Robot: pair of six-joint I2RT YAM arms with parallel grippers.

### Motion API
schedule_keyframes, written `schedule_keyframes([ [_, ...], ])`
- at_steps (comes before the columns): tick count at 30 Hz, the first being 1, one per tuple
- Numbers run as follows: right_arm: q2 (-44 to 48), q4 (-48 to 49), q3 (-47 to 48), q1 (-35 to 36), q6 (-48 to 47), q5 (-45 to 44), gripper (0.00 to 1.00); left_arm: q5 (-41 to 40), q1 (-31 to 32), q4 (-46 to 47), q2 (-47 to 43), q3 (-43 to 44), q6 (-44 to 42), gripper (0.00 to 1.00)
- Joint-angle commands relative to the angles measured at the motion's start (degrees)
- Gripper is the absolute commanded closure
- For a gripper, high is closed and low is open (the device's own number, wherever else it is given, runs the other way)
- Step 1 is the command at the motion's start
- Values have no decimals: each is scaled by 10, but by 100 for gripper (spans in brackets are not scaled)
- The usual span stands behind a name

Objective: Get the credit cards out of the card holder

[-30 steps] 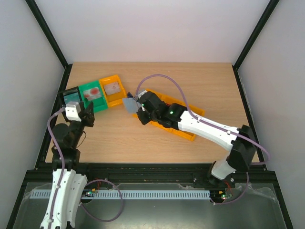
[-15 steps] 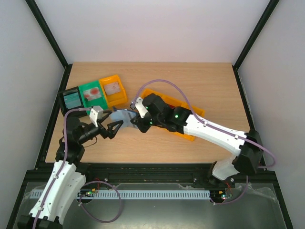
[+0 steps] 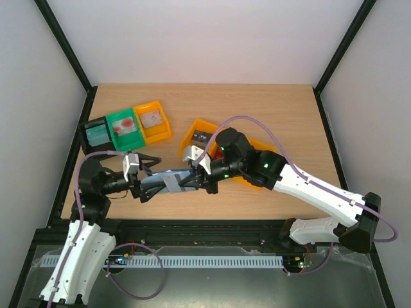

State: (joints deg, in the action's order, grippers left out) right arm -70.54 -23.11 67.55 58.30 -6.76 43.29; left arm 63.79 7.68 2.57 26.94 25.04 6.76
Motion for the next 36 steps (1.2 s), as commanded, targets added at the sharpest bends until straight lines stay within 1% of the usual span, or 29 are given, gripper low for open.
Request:
schedule_keyframes([
  [1,10,-9,31,5,-73,90,98,83,0,-1,1,36,-16,1],
  [2,10,-8,31,4,-79,94,98,88,2,0,0,34,-15,1],
  [3,10,-6,30,4,-83,97,98,94,4,5,0,32,-11,5],
  [5,8,5,29,4,-82,97,98,99,12,28,-1,27,4,17],
  [7,3,15,31,4,-75,90,98,97,18,63,0,24,29,38],
  [9,-2,30,31,4,-62,72,98,80,23,74,-1,23,42,71],
  [10,-3,44,28,5,-52,54,98,67,23,71,-2,22,43,82],
  [11,-2,59,23,4,-37,40,96,58,25,70,-5,20,42,91],
  [12,0,74,17,4,-26,31,94,55,24,72,-7,19,43,96],
  [14,1,91,8,5,-19,23,91,52,26,91,-15,13,65,98],
  [16,2,98,3,4,-15,15,80,48,27,99,-20,12,77,98],
  [19,7,109,-11,-1,-12,-5,66,29,27,80,-29,17,62,98],
  [25,15,123,-30,-22,-2,-1,51,8,26,47,-43,20,33,98],
  [32,29,122,-30,-28,1,-27,41,-8,26,-55,-58,45,-93,98],
  [36,35,111,-27,-29,-1,-53,38,-18,26,-64,-65,51,-110,98],
])
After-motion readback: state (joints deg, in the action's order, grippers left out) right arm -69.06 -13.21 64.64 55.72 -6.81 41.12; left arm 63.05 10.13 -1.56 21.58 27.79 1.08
